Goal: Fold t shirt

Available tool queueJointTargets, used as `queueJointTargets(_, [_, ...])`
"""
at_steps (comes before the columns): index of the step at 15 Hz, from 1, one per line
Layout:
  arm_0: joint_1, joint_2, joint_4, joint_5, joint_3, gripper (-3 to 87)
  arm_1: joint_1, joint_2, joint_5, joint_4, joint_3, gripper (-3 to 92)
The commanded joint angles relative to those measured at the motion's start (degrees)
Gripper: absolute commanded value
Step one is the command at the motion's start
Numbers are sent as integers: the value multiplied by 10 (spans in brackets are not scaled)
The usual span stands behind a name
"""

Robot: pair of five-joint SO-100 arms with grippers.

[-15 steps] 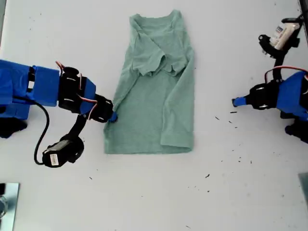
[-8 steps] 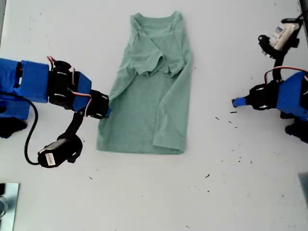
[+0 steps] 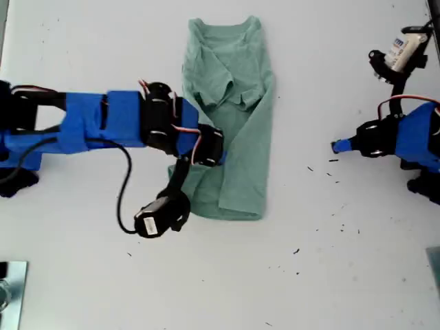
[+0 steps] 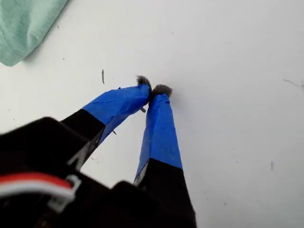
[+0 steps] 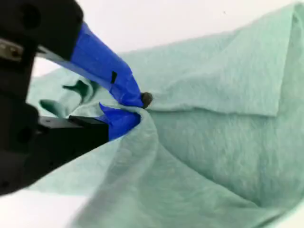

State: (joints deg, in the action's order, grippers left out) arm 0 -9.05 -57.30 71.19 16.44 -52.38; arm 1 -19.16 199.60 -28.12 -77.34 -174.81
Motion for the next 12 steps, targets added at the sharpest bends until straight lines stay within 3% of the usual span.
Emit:
queueJointTargets(1, [4, 79, -60, 34, 47, 240, -1, 10, 3, -1, -23, 23])
queueJointTargets(5, [35, 91, -74, 41, 46, 250, -2, 10, 1, 0, -23, 23])
queueJointTargets(6, [44, 44, -50, 33, 44, 237, -2, 10, 2, 0, -23, 23])
queueJointTargets(10, [95, -299, -10, 57, 19, 21, -2, 10, 2, -1, -23, 23])
queueJointTargets(12, [116, -385, -27, 66, 8, -1, -4, 10, 2, -1, -23, 23])
